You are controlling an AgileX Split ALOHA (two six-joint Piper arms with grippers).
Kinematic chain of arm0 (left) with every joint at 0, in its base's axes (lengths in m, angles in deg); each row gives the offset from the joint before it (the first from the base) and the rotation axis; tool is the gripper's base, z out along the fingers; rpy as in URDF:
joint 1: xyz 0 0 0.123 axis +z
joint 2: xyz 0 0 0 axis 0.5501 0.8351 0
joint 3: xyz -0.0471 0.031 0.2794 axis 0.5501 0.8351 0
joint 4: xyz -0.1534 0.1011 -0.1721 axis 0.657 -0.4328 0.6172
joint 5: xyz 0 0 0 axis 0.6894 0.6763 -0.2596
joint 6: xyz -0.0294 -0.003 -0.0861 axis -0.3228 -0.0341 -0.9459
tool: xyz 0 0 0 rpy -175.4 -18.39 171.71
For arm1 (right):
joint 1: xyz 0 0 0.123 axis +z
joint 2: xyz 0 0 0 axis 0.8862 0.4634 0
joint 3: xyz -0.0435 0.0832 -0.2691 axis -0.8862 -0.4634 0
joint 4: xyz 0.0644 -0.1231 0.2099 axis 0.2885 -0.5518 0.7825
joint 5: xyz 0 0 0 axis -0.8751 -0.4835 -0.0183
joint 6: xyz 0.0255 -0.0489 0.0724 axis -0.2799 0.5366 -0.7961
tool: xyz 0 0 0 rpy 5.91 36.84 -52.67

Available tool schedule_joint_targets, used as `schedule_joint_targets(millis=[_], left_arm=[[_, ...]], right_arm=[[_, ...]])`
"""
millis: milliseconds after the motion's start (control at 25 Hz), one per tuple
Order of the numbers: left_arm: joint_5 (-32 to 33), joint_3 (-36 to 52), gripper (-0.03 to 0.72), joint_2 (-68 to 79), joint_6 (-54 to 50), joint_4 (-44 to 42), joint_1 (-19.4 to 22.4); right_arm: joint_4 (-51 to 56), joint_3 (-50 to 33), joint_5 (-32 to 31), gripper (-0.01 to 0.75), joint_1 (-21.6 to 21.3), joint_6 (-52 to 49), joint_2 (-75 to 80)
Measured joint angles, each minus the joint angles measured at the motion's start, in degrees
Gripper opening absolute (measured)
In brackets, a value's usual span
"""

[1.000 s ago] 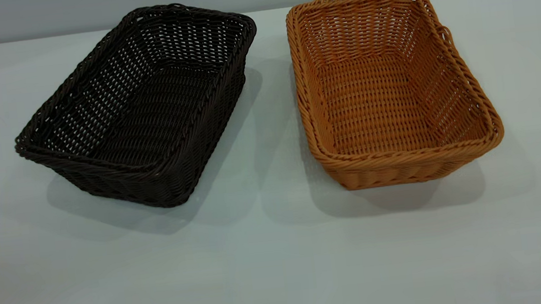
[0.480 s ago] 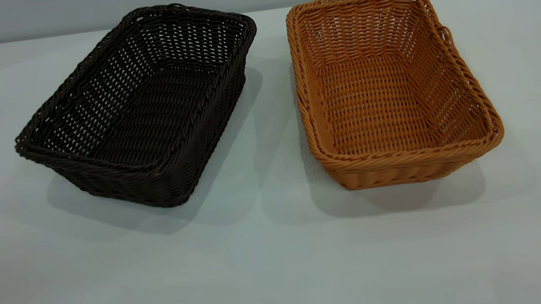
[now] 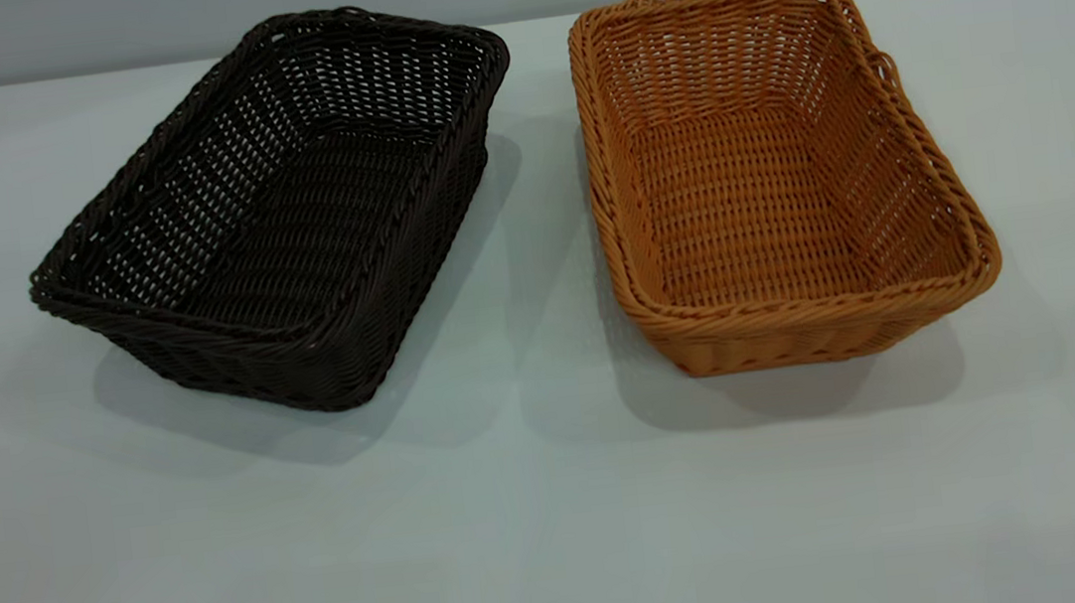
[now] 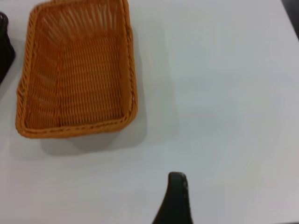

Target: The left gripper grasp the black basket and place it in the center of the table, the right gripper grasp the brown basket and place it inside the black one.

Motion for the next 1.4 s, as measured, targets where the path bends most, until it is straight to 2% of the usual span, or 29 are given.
schedule_joint_targets(millis=[120, 400, 480, 880, 1080, 1400], left_arm=[[-5.08, -2.58, 0.489, 10.4, 0.95, 0.06, 0.0], [-23.17, -8.06, 0.489, 33.24, 5.19, 0.06, 0.0], [-26.19, -10.72, 0.49, 39.45, 5.81, 0.06, 0.0], [-27.9, -30.1, 0.491, 67.69, 9.34, 0.28, -0.3], [-28.42, -35.74, 0.491, 77.86, 15.9, 0.23, -2.34], [-31.26, -42.55, 0.491, 90.05, 16.76, 0.29, -3.3]], right_arm=[[0.54, 0.0, 0.82, 0.575, 0.0, -0.07, 2.46], [1.17, 0.0, 3.39, 0.575, 0.0, -0.14, 3.87], [1.17, 0.0, 3.8, 0.575, 0.0, -0.14, 3.87], [1.21, 0.0, 6.59, 0.575, 0.0, -0.14, 4.65], [1.21, 0.0, 6.79, 0.575, 0.0, -0.25, 8.69], [1.32, 0.0, 8.19, 0.575, 0.0, -1.02, 15.93]])
